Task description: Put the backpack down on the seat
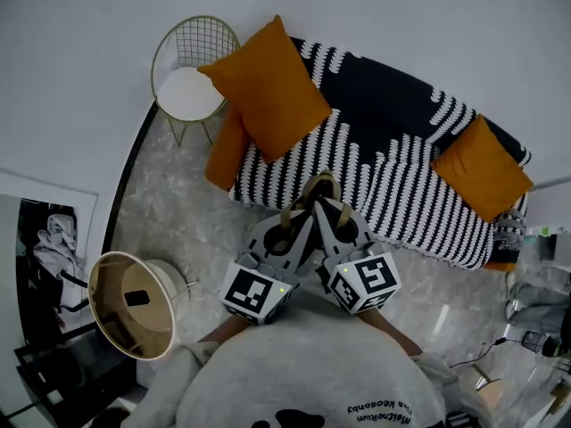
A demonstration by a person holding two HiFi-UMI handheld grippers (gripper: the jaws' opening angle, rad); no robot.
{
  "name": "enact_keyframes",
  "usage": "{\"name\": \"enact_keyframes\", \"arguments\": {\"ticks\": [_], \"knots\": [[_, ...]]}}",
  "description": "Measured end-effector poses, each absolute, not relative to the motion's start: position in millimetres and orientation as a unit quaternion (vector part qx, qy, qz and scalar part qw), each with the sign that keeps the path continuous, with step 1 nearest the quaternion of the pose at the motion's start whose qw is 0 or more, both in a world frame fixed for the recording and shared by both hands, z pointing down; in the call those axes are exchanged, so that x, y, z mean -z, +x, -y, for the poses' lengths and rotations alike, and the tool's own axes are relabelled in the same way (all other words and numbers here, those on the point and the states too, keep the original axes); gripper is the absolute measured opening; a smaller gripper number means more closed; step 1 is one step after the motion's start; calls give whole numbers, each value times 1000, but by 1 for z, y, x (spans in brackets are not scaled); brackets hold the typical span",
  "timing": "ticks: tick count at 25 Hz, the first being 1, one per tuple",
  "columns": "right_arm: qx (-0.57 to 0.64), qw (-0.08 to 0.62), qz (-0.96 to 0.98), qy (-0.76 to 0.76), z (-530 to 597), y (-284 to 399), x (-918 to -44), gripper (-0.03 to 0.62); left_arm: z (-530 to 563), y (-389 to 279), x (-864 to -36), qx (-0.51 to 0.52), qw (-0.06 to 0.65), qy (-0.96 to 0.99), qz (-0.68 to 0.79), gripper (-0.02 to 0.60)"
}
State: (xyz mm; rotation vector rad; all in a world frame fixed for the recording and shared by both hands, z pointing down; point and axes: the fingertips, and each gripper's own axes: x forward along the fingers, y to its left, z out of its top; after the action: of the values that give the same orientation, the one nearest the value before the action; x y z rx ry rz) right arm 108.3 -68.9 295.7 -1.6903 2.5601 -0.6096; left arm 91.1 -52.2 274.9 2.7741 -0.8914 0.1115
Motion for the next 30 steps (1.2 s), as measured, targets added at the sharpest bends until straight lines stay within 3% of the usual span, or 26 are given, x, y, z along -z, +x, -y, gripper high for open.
{"name": "enact_keyframes", "arguments": {"ticks": [16,30], "knots": [[242,9,-798,-551,87,133,-323,32,72,118,-309,-111,153,944,269,18],[276,-19,-773,-571,192,154,-357,32,183,136,-339,-115,180,950,230,18]]}}
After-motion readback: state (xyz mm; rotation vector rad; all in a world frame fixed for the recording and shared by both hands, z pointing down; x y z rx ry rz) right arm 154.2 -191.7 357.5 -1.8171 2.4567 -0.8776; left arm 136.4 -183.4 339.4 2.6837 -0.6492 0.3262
